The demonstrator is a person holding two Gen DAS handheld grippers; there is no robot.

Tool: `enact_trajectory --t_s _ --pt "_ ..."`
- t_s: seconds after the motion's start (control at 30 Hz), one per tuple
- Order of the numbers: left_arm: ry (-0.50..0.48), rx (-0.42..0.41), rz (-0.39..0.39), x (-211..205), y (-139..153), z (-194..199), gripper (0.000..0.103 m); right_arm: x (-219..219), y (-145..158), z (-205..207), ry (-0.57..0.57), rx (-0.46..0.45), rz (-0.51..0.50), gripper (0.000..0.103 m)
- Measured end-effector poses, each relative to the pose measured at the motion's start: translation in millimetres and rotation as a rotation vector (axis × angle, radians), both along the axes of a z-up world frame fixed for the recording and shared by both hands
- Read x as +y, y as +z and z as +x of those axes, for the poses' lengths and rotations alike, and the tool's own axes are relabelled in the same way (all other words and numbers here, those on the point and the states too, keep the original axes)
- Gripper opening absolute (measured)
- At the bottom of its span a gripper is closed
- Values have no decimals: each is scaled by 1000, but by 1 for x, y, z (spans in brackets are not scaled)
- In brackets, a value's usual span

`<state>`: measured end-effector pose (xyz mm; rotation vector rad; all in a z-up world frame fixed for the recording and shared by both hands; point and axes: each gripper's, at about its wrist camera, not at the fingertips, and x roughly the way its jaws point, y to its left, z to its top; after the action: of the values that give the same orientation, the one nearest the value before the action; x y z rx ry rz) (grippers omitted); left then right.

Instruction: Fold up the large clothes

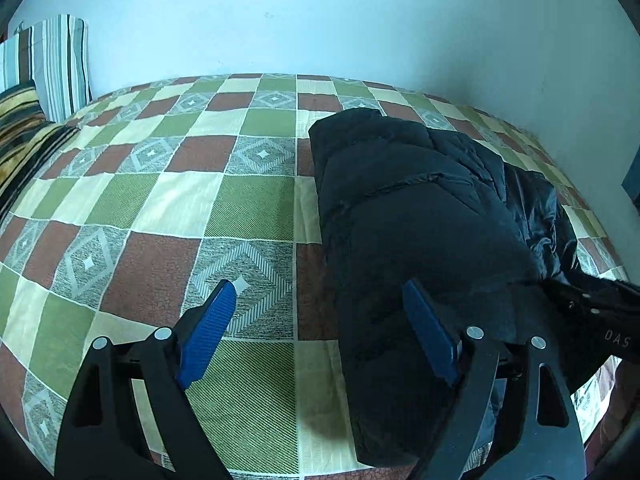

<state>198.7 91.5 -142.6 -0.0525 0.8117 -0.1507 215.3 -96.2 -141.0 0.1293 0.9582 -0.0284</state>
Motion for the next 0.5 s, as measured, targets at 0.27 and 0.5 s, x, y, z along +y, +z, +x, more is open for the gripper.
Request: enact_trajectory --t_s 0.27,0.5 --pt "4 -3 6 -1 -1 0 86 9 3 -3 23 -24 -16 16" --pt "-27 -41 -23 -5 17 -5 86 -9 16 -9 -26 -82 -73 8"
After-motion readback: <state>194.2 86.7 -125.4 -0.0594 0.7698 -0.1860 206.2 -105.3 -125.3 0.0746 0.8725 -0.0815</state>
